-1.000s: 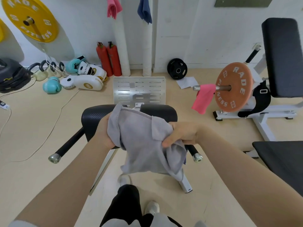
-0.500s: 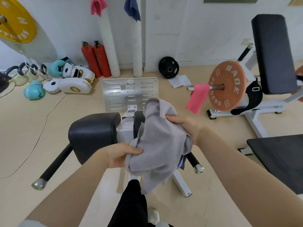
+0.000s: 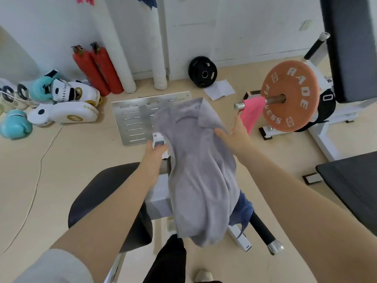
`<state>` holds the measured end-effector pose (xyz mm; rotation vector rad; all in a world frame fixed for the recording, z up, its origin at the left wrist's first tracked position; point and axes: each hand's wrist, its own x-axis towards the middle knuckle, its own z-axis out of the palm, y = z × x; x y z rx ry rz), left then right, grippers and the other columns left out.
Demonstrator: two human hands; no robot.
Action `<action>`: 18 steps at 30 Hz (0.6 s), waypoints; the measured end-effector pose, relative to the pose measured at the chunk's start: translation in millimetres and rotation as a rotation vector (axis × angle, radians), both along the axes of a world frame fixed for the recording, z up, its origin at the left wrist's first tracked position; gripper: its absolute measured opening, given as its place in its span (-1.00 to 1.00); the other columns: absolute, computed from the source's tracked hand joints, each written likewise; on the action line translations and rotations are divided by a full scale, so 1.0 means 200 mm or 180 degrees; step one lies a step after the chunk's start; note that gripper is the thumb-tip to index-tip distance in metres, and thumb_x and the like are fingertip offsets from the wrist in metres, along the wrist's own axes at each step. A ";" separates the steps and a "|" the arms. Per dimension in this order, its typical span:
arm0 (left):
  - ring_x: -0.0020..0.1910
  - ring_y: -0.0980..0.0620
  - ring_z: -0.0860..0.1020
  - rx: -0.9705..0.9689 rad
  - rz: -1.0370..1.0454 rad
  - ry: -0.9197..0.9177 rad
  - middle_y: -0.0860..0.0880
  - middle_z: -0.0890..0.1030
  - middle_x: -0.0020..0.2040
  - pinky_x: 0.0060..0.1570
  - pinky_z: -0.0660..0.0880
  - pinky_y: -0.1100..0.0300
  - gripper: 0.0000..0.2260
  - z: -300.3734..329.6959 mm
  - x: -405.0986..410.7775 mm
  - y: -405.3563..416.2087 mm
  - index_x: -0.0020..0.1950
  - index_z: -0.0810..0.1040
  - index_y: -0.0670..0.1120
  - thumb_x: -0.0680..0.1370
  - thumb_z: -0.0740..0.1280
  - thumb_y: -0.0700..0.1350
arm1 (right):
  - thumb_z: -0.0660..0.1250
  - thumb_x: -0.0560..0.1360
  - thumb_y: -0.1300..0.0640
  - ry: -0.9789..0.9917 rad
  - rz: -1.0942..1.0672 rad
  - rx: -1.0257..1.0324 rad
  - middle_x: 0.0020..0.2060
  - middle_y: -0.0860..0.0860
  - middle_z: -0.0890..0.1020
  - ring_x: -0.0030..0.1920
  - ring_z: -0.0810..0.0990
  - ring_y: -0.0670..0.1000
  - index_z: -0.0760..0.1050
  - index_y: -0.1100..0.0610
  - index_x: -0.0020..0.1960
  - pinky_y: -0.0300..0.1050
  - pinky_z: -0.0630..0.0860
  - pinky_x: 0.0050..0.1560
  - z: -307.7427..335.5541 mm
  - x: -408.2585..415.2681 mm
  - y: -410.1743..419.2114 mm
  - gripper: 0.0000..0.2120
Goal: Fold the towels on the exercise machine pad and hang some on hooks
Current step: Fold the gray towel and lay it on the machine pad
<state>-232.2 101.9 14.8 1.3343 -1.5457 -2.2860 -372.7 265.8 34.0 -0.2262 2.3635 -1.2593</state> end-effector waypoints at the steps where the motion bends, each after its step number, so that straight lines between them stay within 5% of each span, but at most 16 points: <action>1: 0.07 0.02 0.42 -0.0181 -0.0174 -0.0377 0.06 0.39 0.17 0.05 0.33 0.15 -0.50 -0.06 0.00 0.01 0.45 0.17 0.07 0.55 0.26 -0.14 | 0.31 0.48 -0.04 -0.0067 -0.0038 0.0244 0.35 0.11 0.30 0.30 0.35 0.14 0.09 0.15 0.46 0.04 0.36 0.25 -0.06 0.00 0.01 -0.32; 5: 0.12 -0.07 0.48 -0.0478 -0.1026 -0.1152 -0.05 0.50 0.20 0.09 0.43 0.11 -0.67 -0.29 0.08 0.09 0.30 0.38 -0.10 0.55 0.23 -0.04 | 0.18 0.56 -0.01 -0.0590 0.0209 0.0998 0.41 0.15 0.31 0.39 0.31 0.15 0.15 0.22 0.46 0.00 0.29 0.31 -0.28 0.10 0.19 -0.44; 7: 0.10 -0.10 0.49 -0.0621 -0.1253 -0.1454 -0.09 0.51 0.16 0.01 0.46 0.11 -0.61 -0.34 0.12 0.12 0.28 0.40 -0.18 0.57 0.19 0.06 | 0.15 0.56 -0.02 -0.0763 0.0377 0.1311 0.06 0.14 0.54 0.12 0.48 0.16 0.44 0.21 0.16 -0.10 0.37 0.02 -0.36 0.16 0.30 -0.66; 9: 0.09 -0.11 0.50 -0.0775 -0.1235 -0.1615 -0.14 0.52 0.19 -0.14 0.44 0.14 -0.51 -0.36 0.17 0.16 0.29 0.39 -0.21 0.56 0.17 0.15 | 0.11 0.56 -0.04 -0.0980 0.0348 0.1398 -0.23 0.06 0.45 -0.13 0.43 0.10 0.42 0.18 -0.15 -0.12 0.29 -0.15 -0.38 0.21 0.38 -0.69; 13: -0.07 -0.05 0.47 -0.1058 -0.0810 -0.1338 -0.13 0.54 0.00 -0.09 0.39 0.12 -0.62 -0.34 0.28 0.29 0.09 0.44 -0.18 0.56 0.17 0.13 | 0.05 0.59 -0.12 -0.1467 0.0212 0.1051 0.07 0.12 0.54 0.12 0.50 0.17 0.45 0.24 0.18 -0.03 0.37 0.07 -0.41 0.34 0.49 -0.53; 16: -0.02 -0.07 0.52 -0.1231 -0.0361 -0.1028 -0.07 0.54 -0.04 -0.01 0.48 0.04 -0.72 -0.32 0.38 0.43 0.07 0.43 -0.14 0.55 0.23 0.06 | 0.23 0.55 0.05 -0.1345 0.0084 0.0329 -0.01 0.20 0.61 -0.01 0.57 0.19 0.49 0.28 0.08 0.05 0.52 0.02 -0.42 0.43 0.58 -0.71; 18: -0.03 -0.06 0.52 -0.1241 -0.0037 -0.1007 -0.06 0.54 -0.03 0.02 0.48 0.03 -0.75 -0.32 0.44 0.52 0.07 0.42 -0.14 0.53 0.30 0.00 | 0.28 0.51 0.18 -0.1077 -0.0024 0.0195 -0.15 0.19 0.58 -0.15 0.54 0.14 0.47 0.33 0.01 -0.09 0.52 -0.12 -0.44 0.47 0.62 -0.80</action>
